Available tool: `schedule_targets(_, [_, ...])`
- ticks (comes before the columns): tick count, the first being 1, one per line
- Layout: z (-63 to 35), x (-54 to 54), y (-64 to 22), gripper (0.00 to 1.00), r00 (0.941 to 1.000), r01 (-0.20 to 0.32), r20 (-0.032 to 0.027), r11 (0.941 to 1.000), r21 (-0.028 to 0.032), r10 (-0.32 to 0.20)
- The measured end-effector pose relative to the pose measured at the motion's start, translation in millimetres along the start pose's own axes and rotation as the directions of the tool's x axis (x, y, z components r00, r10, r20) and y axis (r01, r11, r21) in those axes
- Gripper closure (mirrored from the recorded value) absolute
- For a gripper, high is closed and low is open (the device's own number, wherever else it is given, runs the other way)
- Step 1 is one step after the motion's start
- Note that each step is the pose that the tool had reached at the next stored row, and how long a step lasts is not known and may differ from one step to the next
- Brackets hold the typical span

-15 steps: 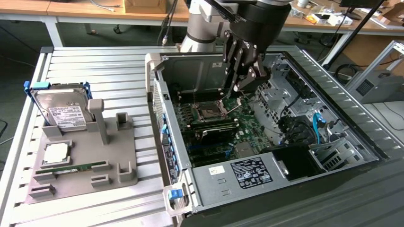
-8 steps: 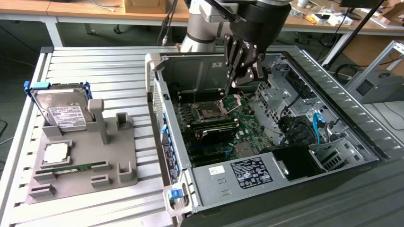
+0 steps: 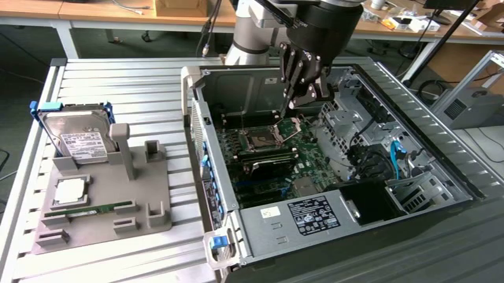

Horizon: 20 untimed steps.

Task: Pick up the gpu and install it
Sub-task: 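Press down on the gpu until it lock into place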

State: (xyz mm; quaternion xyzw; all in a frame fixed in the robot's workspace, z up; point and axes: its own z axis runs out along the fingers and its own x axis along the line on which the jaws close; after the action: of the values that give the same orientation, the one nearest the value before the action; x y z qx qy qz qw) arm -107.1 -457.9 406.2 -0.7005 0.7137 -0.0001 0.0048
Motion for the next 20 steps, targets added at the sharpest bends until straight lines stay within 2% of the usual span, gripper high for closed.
schedule_targets(3, [1.1, 0.0, 0.0, 0.89, 1.0000, 0.000, -0.0001, 1.0000, -0.0001, 0.000])
schedule_targets(20, [33.0, 0.2, 0.2, 0.89, 1.0000, 0.000, 0.0000, 1.0000, 0.0000, 0.000])
